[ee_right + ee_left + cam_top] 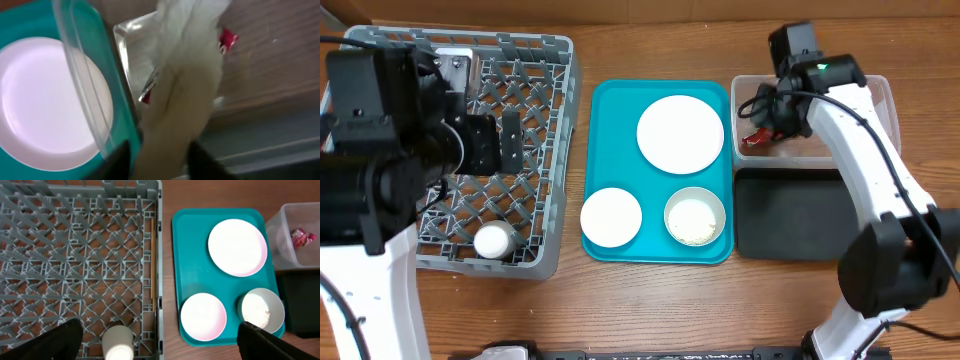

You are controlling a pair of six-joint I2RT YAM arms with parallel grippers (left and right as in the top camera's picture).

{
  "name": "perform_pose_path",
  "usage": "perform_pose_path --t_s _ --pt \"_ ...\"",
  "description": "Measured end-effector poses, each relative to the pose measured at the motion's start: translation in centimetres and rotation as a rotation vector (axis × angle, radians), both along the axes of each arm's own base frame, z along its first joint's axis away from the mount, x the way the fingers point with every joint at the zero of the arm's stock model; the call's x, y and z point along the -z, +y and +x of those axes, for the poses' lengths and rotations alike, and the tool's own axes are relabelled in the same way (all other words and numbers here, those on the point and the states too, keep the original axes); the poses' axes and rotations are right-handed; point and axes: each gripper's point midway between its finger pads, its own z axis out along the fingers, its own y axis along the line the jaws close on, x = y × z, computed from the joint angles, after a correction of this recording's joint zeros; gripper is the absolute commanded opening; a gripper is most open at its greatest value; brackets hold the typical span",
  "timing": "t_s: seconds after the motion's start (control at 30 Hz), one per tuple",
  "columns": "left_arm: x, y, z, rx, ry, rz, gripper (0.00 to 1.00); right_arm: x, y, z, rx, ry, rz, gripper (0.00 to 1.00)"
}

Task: Sort waste into correct bins and load items into the dishwasher
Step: 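Carry the wrapper into the clear bin and open the right gripper, then grasp the rim of the rice bowl with the right gripper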

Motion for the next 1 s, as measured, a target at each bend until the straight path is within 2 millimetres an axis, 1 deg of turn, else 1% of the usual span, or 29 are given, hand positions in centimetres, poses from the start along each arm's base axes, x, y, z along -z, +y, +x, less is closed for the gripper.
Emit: perform_pose_path --t_s 0.03,0.13,0.2,0.27,0.33,0.4,0.43,0.47,0.5,0.57,0.6,0.63,0.67,0.7,0.73,0.77,0.8,0.83,0.87,0.9,0.93,1.0 --pt "0.3 0.0 0.3 0.0 0.01 0.0 1.0 0.6 0.3 -0.1 -0.025 0.019 0.015 0.62" --pt "0.7 0.0 0.7 0.0 0.026 -0.002 1.0 0.5 1.3 -0.2 -0.07 0.019 0.06 0.63" --pt "0.9 -0.1 0.9 -0.003 0.034 -0.009 1.0 0.1 2.3 -0.3 -0.101 0.015 0.107 0.63" --pt "1.0 -0.4 0.9 -0.011 0.041 -0.041 1.0 -0.6 3.3 -1.0 -0.127 0.022 0.151 0.63" --pt "0.9 -0.9 0.9 -0.013 0.045 -0.082 1.0 -1.6 4.5 -2.4 -0.161 0.039 0.185 0.63" --pt "0.9 -1.4 0.9 -0.012 0.048 -0.114 1.0 -3.1 6.8 -4.5 -0.23 0.05 0.206 0.62" --pt "0.8 -1.5 0.8 -0.011 0.049 -0.123 1.0 -3.4 7.7 -5.1 -0.257 0.053 0.21 0.63" --pt "0.8 -1.6 0.9 -0.012 0.046 -0.132 1.0 -3.9 9.1 -6.2 -0.301 0.06 0.212 0.63" --pt "0.6 -1.7 1.0 -0.015 0.041 -0.142 1.0 -4.1 10.4 -7.1 -0.341 0.067 0.21 0.62" --pt "0.5 -1.9 1.2 -0.022 0.035 -0.159 1.0 -4.1 13.7 -9.0 -0.433 0.073 0.198 0.62" --pt "0.5 -1.9 1.2 -0.028 0.037 -0.167 1.0 -3.8 15.0 -9.8 -0.464 0.076 0.185 0.59" --pt "0.4 -2.0 1.2 -0.029 0.038 -0.174 1.0 -2.7 16.3 -11.1 -0.491 0.088 0.154 0.53" --pt "0.3 -2.1 1.1 -0.028 0.038 -0.18 1.0 -2.1 16.8 -11.8 -0.497 0.102 0.142 0.49" --pt "-0.1 -2.2 0.9 -0.024 0.029 -0.186 1.0 -0.5 17.7 -13.1 -0.508 0.12 0.114 0.47" --pt "-1.2 -2.3 0.7 -0.017 -0.001 -0.189 1.0 1.6 18.4 -14.4 -0.495 0.138 0.093 0.45" --pt "-2.3 -2.3 0.6 -0.013 -0.034 -0.189 1.0 2.8 18.5 -14.9 -0.484 0.15 0.086 0.43" --pt "-3.7 -2.3 0.4 -0.007 -0.085 -0.188 1.0 4.1 18.5 -15.3 -0.46 0.154 0.084 0.41" --pt "-4.7 -2.3 0.0 -0.002 -0.12 -0.186 1.0 4.8 18.4 -15.5 -0.451 0.159 0.082 0.38" --pt "-6.1 -2.3 -0.6 0.002 -0.171 -0.184 1.0 6.1 17.9 -16.0 -0.427 0.177 0.078 0.35" --pt "-7.6 -2.3 -1.5 0.007 -0.225 -0.183 1.0 6.7 17.7 -16.3 -0.411 0.185 0.078 0.32" --pt "-8.3 -2.3 -2.1 0.008 -0.251 -0.181 1.0 7.1 17.6 -16.5 -0.408 0.189 0.078 0.31" --pt "-9.9 -2.2 -4.0 0.009 -0.316 -0.176 1.0 7.7 17.9 -16.6 -0.396 0.189 0.1 0.3"
